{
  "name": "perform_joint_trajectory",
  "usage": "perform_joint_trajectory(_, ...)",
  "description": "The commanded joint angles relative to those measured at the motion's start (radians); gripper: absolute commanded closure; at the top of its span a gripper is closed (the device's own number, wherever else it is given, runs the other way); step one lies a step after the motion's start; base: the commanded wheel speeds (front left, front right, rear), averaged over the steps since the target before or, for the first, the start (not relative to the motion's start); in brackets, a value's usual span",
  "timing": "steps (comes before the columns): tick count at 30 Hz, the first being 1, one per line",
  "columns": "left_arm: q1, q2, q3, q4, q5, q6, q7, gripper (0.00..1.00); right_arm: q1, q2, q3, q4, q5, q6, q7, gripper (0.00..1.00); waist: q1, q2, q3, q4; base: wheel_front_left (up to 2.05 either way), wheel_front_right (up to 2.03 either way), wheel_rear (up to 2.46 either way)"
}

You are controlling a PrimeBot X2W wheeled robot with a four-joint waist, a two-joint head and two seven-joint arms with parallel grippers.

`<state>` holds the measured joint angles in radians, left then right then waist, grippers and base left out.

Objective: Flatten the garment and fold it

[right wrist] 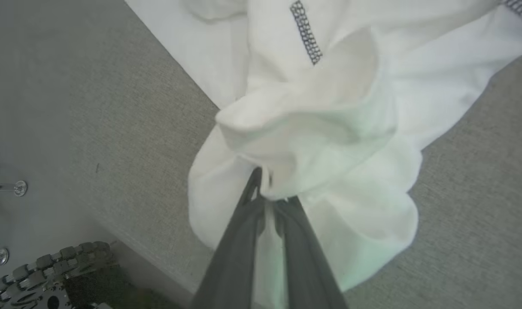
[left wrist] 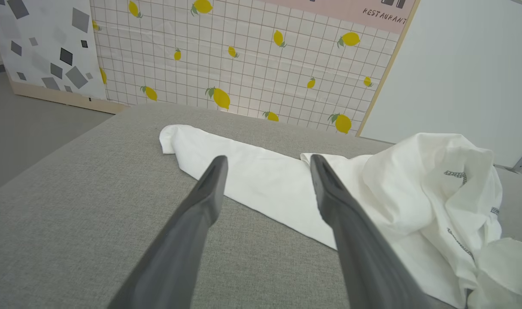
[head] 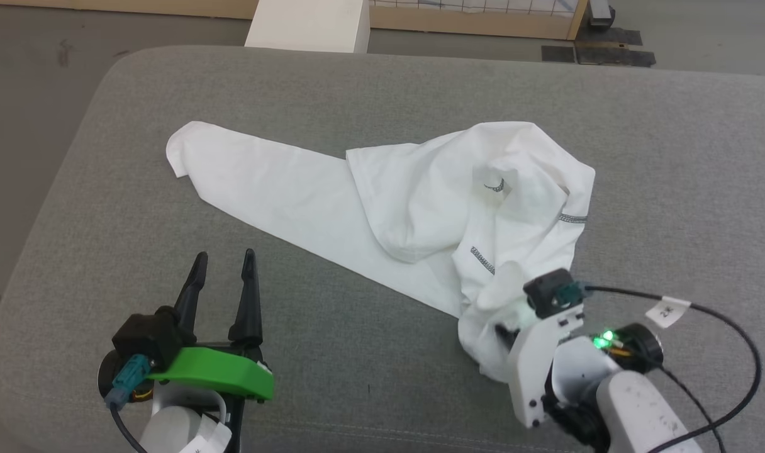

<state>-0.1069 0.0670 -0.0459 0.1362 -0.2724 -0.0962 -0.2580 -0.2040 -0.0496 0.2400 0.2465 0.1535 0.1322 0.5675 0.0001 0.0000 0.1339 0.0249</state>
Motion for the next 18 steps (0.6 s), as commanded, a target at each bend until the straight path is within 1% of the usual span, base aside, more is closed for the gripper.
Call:
perform_joint_trajectory(1,-0.009,-0.006,0.003,0.003,0.01,-0.007,-0.004,0.0,-0.031,-0.001,-0.013,-0.006,-0.004,-0.002,-0.024,1.0,-0.0001,0.0,0.002,0.001,0.0,0.0,0.0)
perform_joint_trajectory(3,-0.01,-0.008,0.006,0.005,0.012,-0.01,-0.004,0.0,-0.058,-0.001,-0.038,-0.011,-0.009,-0.002,-0.053,1.0,-0.0001,0.0,0.003,0.001,0.0,0.0,0.0)
perform_joint_trajectory(5,-0.011,-0.009,0.006,0.008,0.014,-0.013,-0.004,0.0,-0.09,-0.001,-0.087,-0.014,-0.024,-0.002,-0.077,1.0,-0.0001,0.0,0.004,0.002,0.0,0.0,0.0)
perform_joint_trajectory(7,-0.014,-0.011,0.004,0.01,0.016,-0.016,-0.004,0.0,-0.125,-0.008,-0.166,-0.017,-0.049,-0.002,-0.102,1.0,-0.0001,0.0,0.007,0.005,0.0,0.0,0.0)
perform_joint_trajectory(11,-0.021,-0.013,-0.003,0.015,0.02,-0.02,-0.004,0.0,-0.184,-0.021,-0.379,-0.005,-0.1,-0.002,-0.13,1.0,-0.0001,0.0,0.012,0.016,0.0,0.0,0.0)
perform_joint_trajectory(13,-0.026,-0.014,-0.007,0.015,0.021,-0.022,-0.004,0.0,-0.21,-0.032,-0.487,0.02,-0.129,-0.002,-0.136,1.0,-0.0001,0.0,0.018,0.023,0.0,0.0,0.0)
perform_joint_trajectory(17,-0.032,-0.015,-0.011,0.011,0.022,-0.025,-0.004,0.0,-0.25,-0.055,-0.679,0.108,-0.202,-0.002,-0.145,1.0,-0.0001,0.0,0.032,0.036,0.0,0.0,0.0)
perform_joint_trajectory(18,-0.034,-0.015,-0.011,0.011,0.022,-0.026,-0.004,0.0,-0.254,-0.061,-0.712,0.13,-0.221,-0.002,-0.143,1.0,-0.0001,0.0,0.036,0.039,0.0,0.0,0.0)
